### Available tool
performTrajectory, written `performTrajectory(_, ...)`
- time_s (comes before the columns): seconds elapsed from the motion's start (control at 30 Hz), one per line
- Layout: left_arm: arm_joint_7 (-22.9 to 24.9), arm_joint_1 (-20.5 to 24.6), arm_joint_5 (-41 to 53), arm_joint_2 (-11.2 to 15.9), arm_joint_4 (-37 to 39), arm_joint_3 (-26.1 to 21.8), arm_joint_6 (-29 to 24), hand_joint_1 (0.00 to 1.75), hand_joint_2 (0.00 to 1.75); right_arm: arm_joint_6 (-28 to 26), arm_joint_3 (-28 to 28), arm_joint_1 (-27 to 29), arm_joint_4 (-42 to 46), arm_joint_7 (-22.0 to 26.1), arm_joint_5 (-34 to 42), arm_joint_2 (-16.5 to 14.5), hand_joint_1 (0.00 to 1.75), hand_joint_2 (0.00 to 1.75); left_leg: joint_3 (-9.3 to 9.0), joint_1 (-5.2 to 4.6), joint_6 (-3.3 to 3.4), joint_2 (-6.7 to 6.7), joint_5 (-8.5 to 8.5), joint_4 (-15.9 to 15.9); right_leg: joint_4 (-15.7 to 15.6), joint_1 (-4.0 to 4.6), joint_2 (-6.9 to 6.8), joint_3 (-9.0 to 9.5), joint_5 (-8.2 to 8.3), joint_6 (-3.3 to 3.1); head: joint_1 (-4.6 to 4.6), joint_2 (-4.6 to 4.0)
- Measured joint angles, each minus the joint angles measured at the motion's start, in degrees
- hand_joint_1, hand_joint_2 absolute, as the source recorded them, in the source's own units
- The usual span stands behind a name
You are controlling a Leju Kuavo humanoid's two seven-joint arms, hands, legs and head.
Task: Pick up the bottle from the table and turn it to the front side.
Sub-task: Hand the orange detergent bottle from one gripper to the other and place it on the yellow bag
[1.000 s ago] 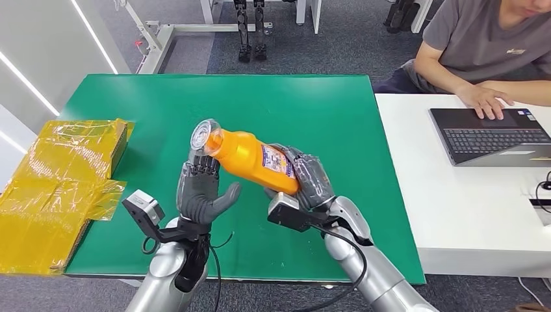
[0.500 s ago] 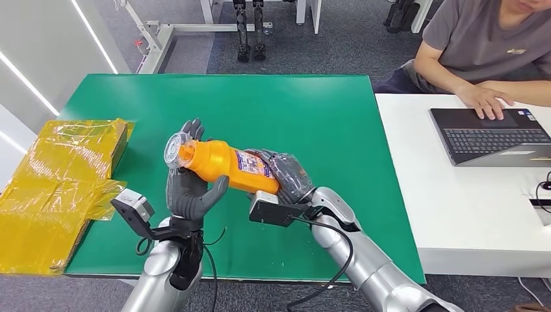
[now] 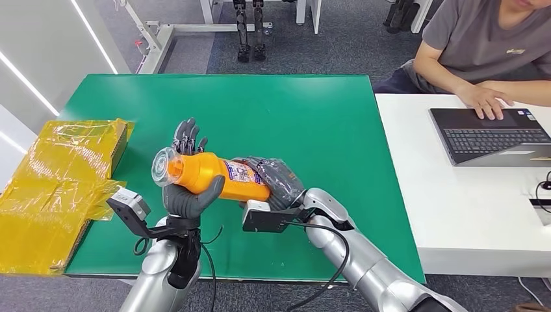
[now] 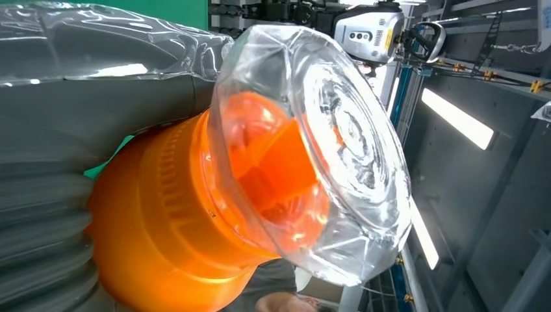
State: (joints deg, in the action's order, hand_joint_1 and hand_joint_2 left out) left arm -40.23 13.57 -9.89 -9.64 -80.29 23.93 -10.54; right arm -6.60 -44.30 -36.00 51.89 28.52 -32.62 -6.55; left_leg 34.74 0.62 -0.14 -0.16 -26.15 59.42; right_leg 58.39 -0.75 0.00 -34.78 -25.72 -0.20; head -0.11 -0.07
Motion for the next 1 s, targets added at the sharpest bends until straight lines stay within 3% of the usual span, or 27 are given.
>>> performTrajectory(0.27,0.0,0.2,-0.1,0.0,1.1,0.0,-0.3,0.0,1.75,1.5,-0.8,-0.2,-0.9,-0.7,0.2,0.0,1.75,1.75,0.0,0.0,0.0,0.0,0.0,0.0,0.0,0.0,0.0,0.0,0.0,0.0,0.0,0.0)
performTrajectory(0.3,0.0,0.3,-0.1,0.0,1.2,0.0,-0.3,0.24,1.75,1.6,-0.8,-0.2,-1.0,-0.7,0.2,0.0,1.75,1.75,0.0,0.0,0.0,0.0,0.0,0.0,0.0,0.0,0.01,0.0,0.0,0.0,0.0,0.0)
performTrajectory(0.4,0.0,0.3,-0.2,0.0,1.4,0.0,-0.4,1.54,1.75,1.7,-1.0,-0.3,-1.3,-0.9,0.2,0.0,1.73,1.75,0.0,0.0,0.0,0.0,0.0,0.0,0.0,0.0,0.01,0.0,0.0,0.0,0.0,0.0)
performTrajectory(0.43,0.0,0.3,-0.2,0.0,1.4,0.0,-0.3,1.75,1.75,1.7,-1.0,-0.4,-1.4,-1.0,0.2,0.0,1.72,1.75,0.0,0.0,0.0,0.0,0.0,0.0,0.0,0.0,0.01,0.0,0.0,0.0,0.0,0.0)
performTrajectory(1.0,-0.2,0.4,0.3,0.0,1.4,-0.1,0.8,1.75,1.75,0.6,-1.0,0.3,-1.4,-2.4,-0.7,0.2,1.38,1.75,-0.01,0.0,0.0,0.0,0.0,0.0,0.0,0.0,0.02,-0.01,0.0,0.0,0.0,0.0)
